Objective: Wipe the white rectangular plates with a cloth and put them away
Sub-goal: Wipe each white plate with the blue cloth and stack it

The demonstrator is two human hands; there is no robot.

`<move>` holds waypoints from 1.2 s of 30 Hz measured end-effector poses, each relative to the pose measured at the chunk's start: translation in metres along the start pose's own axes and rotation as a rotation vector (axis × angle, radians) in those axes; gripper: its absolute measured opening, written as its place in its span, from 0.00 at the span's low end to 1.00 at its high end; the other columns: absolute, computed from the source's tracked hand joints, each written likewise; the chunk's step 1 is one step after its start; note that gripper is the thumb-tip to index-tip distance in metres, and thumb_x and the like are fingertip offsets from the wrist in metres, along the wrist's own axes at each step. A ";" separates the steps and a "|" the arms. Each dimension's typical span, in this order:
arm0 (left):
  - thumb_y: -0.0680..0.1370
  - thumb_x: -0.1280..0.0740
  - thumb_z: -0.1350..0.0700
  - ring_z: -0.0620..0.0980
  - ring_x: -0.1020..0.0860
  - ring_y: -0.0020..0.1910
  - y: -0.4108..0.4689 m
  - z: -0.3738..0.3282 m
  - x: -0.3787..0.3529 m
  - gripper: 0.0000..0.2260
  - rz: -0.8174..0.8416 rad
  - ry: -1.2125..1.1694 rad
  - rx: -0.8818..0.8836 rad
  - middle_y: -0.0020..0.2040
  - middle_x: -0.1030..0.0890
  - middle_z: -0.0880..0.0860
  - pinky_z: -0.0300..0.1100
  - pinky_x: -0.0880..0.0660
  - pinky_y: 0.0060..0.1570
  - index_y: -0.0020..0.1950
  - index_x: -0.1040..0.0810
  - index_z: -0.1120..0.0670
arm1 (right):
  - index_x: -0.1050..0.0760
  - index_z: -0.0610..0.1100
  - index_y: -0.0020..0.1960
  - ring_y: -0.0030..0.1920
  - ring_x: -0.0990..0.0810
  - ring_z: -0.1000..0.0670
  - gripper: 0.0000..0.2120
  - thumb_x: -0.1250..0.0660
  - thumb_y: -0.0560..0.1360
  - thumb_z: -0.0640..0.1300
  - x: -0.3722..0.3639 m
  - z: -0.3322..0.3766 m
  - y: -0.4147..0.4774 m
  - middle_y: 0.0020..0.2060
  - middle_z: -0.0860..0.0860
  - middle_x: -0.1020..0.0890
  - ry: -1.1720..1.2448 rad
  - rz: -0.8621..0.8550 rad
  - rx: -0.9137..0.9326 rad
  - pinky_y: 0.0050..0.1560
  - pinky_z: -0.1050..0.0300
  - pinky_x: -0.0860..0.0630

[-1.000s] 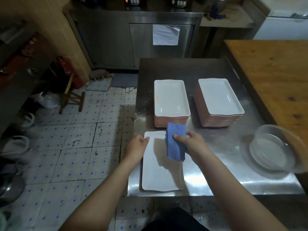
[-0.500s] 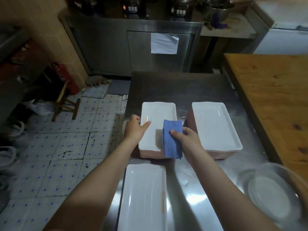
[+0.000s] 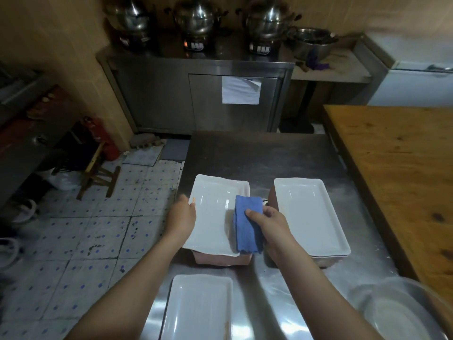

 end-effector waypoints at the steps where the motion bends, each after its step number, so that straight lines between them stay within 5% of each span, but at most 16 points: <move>1: 0.82 0.45 0.57 0.62 0.23 0.49 -0.001 0.000 0.003 0.11 -0.003 -0.037 0.023 0.50 0.23 0.63 0.50 0.26 0.44 0.55 0.31 0.65 | 0.25 0.43 0.51 0.51 0.20 0.43 0.10 0.28 0.72 0.45 0.001 0.003 -0.001 0.50 0.45 0.19 -0.001 -0.003 0.003 0.55 0.45 0.23; 8: 0.82 0.46 0.57 0.62 0.23 0.51 -0.007 0.014 0.022 0.11 0.014 -0.189 0.123 0.53 0.24 0.65 0.51 0.26 0.48 0.56 0.33 0.65 | 0.25 0.45 0.49 0.50 0.20 0.45 0.08 0.29 0.73 0.46 -0.002 0.022 -0.021 0.50 0.46 0.19 -0.023 -0.035 0.058 0.49 0.49 0.23; 13: 0.82 0.46 0.54 0.55 0.27 0.41 -0.024 0.016 0.034 0.11 0.081 -0.403 0.129 0.43 0.26 0.60 0.42 0.35 0.36 0.46 0.32 0.61 | 0.23 0.43 0.52 0.49 0.19 0.46 0.11 0.29 0.73 0.46 -0.002 0.044 -0.053 0.49 0.47 0.17 -0.017 -0.039 0.139 0.47 0.52 0.22; 21: 0.82 0.45 0.50 0.51 0.21 0.37 -0.092 0.016 0.056 0.13 0.341 -0.743 0.129 0.39 0.20 0.52 0.40 0.26 0.33 0.49 0.25 0.55 | 0.23 0.43 0.50 0.41 0.16 0.50 0.10 0.27 0.71 0.42 -0.048 0.061 -0.137 0.40 0.48 0.15 -0.016 0.186 0.215 0.40 0.56 0.21; 24: 0.82 0.44 0.48 0.56 0.20 0.41 -0.119 0.018 0.062 0.13 0.399 -0.810 0.150 0.41 0.18 0.56 0.47 0.23 0.44 0.49 0.24 0.54 | 0.26 0.48 0.53 0.43 0.17 0.53 0.14 0.26 0.70 0.44 -0.074 0.045 -0.164 0.43 0.52 0.16 -0.233 0.185 0.237 0.42 0.59 0.21; 27: 0.82 0.45 0.48 0.57 0.20 0.44 -0.144 0.022 0.066 0.13 0.425 -0.871 0.141 0.44 0.18 0.57 0.49 0.24 0.48 0.49 0.24 0.53 | 0.29 0.49 0.60 0.46 0.21 0.54 0.18 0.29 0.72 0.45 -0.079 0.044 -0.186 0.49 0.52 0.19 -0.591 0.005 0.431 0.42 0.62 0.27; 32: 0.82 0.47 0.47 0.57 0.20 0.47 -0.171 0.031 0.077 0.14 0.428 -0.916 0.130 0.47 0.18 0.56 0.52 0.24 0.52 0.47 0.25 0.51 | 0.39 0.46 0.74 0.66 0.32 0.48 0.32 0.31 0.74 0.47 -0.079 0.040 -0.220 0.67 0.48 0.30 -0.976 -0.243 0.655 0.63 0.58 0.34; 36: 0.81 0.47 0.45 0.55 0.19 0.44 -0.185 0.031 0.084 0.15 0.392 -0.924 0.110 0.44 0.19 0.54 0.50 0.22 0.48 0.46 0.25 0.49 | 0.39 0.42 0.73 0.73 0.41 0.45 0.23 0.42 0.80 0.45 -0.095 0.029 -0.237 0.74 0.47 0.38 -1.256 -0.160 0.861 0.70 0.55 0.42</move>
Point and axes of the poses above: each hand's wrist, its own y-axis towards the middle knuckle, its own x-axis out of the back of the hand, z = x × y, the point moved 8 cm from there along y, towards the middle knuckle
